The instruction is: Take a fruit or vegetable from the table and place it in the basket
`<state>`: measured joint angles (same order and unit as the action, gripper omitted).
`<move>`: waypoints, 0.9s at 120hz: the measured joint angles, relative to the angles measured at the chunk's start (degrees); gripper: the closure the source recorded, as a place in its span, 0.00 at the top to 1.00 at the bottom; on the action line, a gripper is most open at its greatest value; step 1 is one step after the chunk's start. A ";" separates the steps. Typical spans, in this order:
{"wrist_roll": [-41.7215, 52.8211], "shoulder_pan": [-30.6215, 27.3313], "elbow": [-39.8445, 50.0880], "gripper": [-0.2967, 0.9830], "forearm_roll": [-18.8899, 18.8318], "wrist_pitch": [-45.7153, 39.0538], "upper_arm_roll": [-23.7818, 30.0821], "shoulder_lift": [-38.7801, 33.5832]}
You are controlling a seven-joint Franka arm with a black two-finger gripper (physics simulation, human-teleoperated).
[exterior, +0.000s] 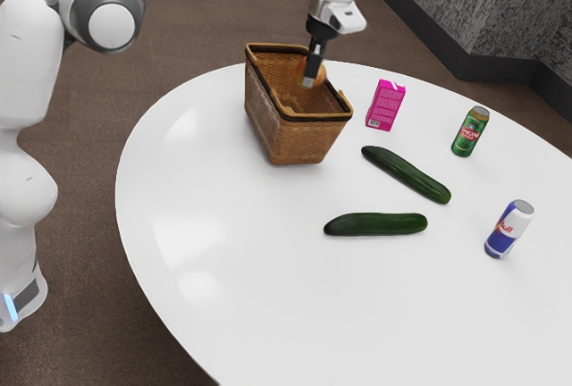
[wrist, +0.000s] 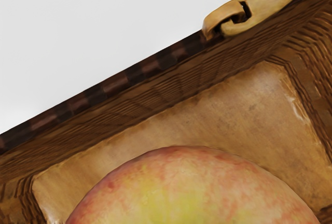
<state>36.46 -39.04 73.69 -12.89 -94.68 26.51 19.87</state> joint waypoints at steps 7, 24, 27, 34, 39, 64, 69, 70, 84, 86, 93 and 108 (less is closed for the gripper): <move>0.73 -0.16 0.02 0.61 0.42 0.14 -0.17 0.02; 2.27 0.10 0.00 0.71 1.24 0.51 -0.13 -0.06; 2.50 0.17 0.00 0.72 1.31 0.55 -0.07 -0.14; 2.95 0.68 0.08 0.74 1.41 0.64 0.13 -0.72; 2.86 2.50 0.37 0.74 1.30 1.21 0.01 -3.12; -8.48 47.59 3.90 0.76 3.76 7.89 -19.06 -15.31; -11.02 50.66 3.92 0.76 4.16 8.45 -19.89 -15.55; -11.51 50.94 3.92 0.76 4.22 8.55 -20.00 -15.57; -17.68 48.41 3.94 0.77 4.79 9.58 -20.61 -15.70; -18.47 47.68 3.94 0.77 4.84 9.69 -20.64 -15.70; -21.06 45.59 3.94 0.77 4.95 10.00 -20.70 -15.70; -25.84 44.89 3.94 0.77 5.08 10.42 -20.73 -15.70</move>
<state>10.61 5.85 77.63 -7.81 -84.26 5.78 4.17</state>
